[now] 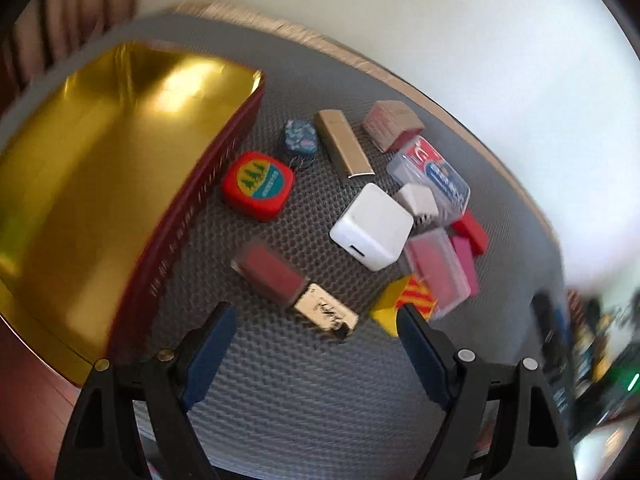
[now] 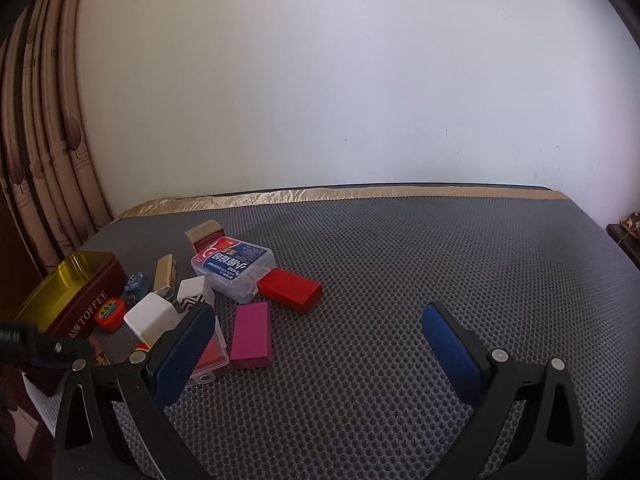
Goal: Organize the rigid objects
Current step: 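Grasp the red lipstick with gold cap with the left gripper, then lower the lipstick into the gold tin and open the left gripper while the right gripper grasps the striped cube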
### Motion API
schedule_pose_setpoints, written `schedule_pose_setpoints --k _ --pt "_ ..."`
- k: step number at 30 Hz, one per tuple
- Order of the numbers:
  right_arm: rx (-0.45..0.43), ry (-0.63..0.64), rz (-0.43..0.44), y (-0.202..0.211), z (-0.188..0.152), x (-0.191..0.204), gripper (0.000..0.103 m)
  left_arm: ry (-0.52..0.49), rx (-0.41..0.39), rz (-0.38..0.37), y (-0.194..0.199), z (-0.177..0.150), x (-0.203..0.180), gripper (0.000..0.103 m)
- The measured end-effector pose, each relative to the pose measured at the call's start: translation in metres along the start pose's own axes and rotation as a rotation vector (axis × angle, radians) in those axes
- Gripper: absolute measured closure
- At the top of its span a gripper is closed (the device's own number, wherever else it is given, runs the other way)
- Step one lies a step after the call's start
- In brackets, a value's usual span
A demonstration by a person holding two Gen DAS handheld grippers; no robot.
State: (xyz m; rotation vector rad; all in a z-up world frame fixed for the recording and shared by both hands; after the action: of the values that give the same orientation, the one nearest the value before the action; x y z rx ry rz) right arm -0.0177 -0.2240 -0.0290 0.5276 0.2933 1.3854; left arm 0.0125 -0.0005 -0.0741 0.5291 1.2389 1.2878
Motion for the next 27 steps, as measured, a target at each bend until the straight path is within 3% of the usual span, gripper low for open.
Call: schedule_pose_setpoints --k 3,5,15,17,20,21,22,27 --pt "0.006 -0.006 0.005 -0.002 0.000 -0.001 0.000 0.113 0.037 -0.004 -0.005 0.002 0.003 0.018" --pt "0.009 -0.014 0.012 -0.003 0.000 -0.002 0.000 0.152 0.047 0.038 -0.009 0.006 0.007 0.018" --pt "0.015 -0.078 0.048 -0.004 -0.002 -0.011 0.000 0.174 0.073 0.157 -0.041 0.012 0.005 0.019" --pt "0.017 -0.082 0.053 -0.005 -0.002 -0.012 0.000 0.174 0.062 0.176 -0.045 0.013 0.002 0.026" --pt "0.019 -0.087 0.060 -0.006 -0.002 -0.012 0.000 0.149 0.057 0.220 -0.052 0.017 -0.003 0.049" --pt "0.020 -0.088 0.061 -0.007 -0.002 -0.012 0.000 0.141 0.058 0.207 -0.055 0.020 -0.007 0.067" --pt "0.022 -0.089 0.062 -0.007 -0.003 -0.013 0.000 0.136 0.062 0.209 -0.058 0.022 -0.009 0.077" --pt "0.032 -0.095 0.068 -0.010 -0.004 -0.013 0.000 0.081 0.059 0.195 -0.068 0.028 -0.021 0.082"
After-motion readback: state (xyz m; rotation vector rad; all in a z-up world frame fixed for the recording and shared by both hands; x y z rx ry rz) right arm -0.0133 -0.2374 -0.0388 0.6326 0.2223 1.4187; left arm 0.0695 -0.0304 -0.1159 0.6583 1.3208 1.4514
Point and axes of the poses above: each gripper's, at about its wrist camera, not at the fingertips, and y roughly against the way its jaws point, x to its left, z to its top, the point moved 8 cm from there along -y, roughly the way its jaws point, and after that the axes turned 1 degree about -z, right-handed, at the moved point
